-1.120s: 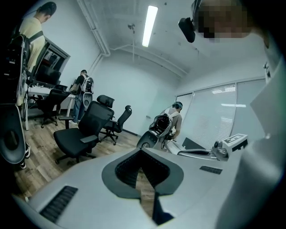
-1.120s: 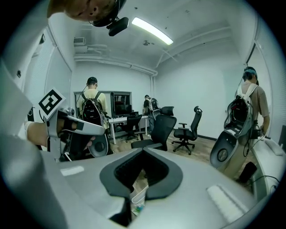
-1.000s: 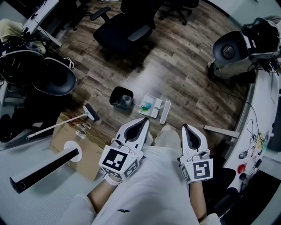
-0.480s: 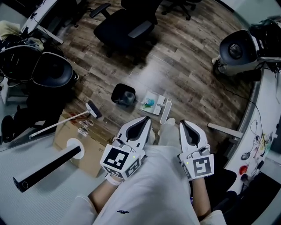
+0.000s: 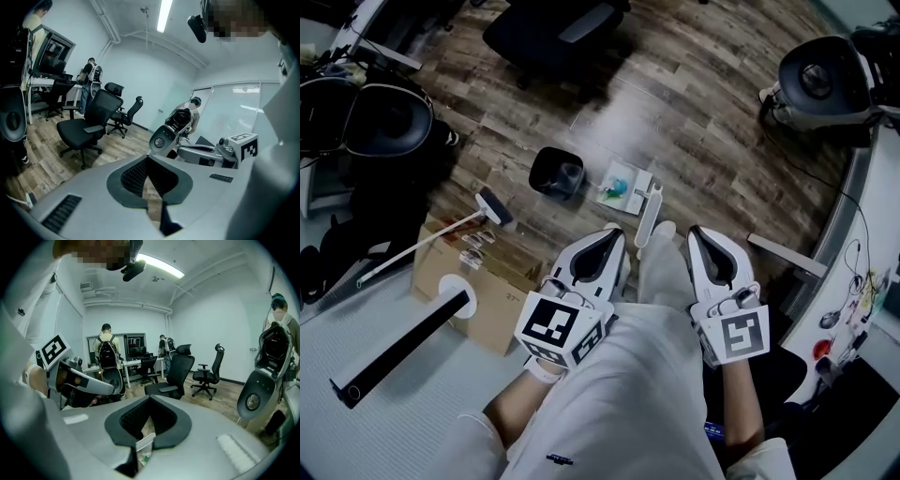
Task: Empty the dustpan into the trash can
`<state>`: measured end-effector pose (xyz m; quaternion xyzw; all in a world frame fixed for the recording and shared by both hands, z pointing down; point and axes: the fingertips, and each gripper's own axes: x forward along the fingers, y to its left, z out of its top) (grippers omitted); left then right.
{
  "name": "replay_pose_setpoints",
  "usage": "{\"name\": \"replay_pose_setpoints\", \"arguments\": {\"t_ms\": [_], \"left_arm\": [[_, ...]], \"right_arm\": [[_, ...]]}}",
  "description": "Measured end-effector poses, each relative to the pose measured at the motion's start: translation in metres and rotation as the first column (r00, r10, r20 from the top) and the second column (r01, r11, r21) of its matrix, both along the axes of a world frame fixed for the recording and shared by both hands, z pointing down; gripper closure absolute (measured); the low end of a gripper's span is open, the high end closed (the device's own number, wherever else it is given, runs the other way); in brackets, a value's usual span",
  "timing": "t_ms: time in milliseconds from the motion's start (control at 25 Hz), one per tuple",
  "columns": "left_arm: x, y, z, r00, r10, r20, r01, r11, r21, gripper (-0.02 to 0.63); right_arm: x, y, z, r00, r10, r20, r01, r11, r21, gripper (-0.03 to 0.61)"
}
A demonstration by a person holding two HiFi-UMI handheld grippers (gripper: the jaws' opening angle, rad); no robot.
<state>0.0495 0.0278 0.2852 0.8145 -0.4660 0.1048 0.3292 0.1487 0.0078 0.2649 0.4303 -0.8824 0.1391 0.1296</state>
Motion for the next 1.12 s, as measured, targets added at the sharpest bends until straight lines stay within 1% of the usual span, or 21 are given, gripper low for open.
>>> {"name": "replay_pose_setpoints", "arguments": {"t_ms": [80,120,360,440,560,680,760,880,1120], "left_arm": [[0.005,-0.005,0.008,1.0,-0.008,-0.023,0.008,1.0,-0.002,0.607],[0.007,-0.008,0.014,1.0,-0.008,-0.021,0.008,1.0,-0.007,0.607],[0.018,-0.013,0.057,0.999,0.018,0.047,-0.016,0.998,-0.057,0.601],[0.021,-0.012,0.071,0.998,0.033,0.061,-0.027,0.996,-0.083,0.554],[0.025,-0.009,0.089,0.995,0.058,0.078,-0.048,0.992,-0.12,0.507],[0.03,-0.009,0.104,0.992,0.083,0.097,-0.068,0.987,-0.145,0.474],[0.034,-0.011,0.114,0.991,0.091,0.103,-0.074,0.984,-0.159,0.455],[0.041,-0.014,0.126,0.988,0.102,0.112,-0.081,0.981,-0.176,0.437],[0.049,-0.014,0.154,0.98,0.128,0.151,-0.088,0.966,-0.243,0.432]], "right_arm": [[0.001,-0.006,0.011,1.0,-0.01,0.002,0.01,1.0,-0.011,0.566],[0.002,-0.009,0.017,1.0,-0.017,0.0,0.017,1.0,-0.015,0.566],[0.006,-0.023,0.051,0.999,-0.044,-0.009,0.043,0.998,-0.051,0.566],[0.008,-0.026,0.061,0.999,-0.047,-0.007,0.046,0.997,-0.06,0.566],[0.013,-0.025,0.081,0.997,-0.073,-0.034,0.07,0.994,-0.086,0.566],[0.016,-0.026,0.098,0.996,-0.075,-0.039,0.07,0.991,-0.112,0.566],[0.017,-0.027,0.107,0.996,-0.082,-0.038,0.078,0.991,-0.107,0.566],[0.02,-0.032,0.117,0.997,-0.078,-0.023,0.076,0.992,-0.099,0.566],[0.024,-0.035,0.14,0.998,-0.069,-0.014,0.067,0.99,-0.122,0.566]]}}
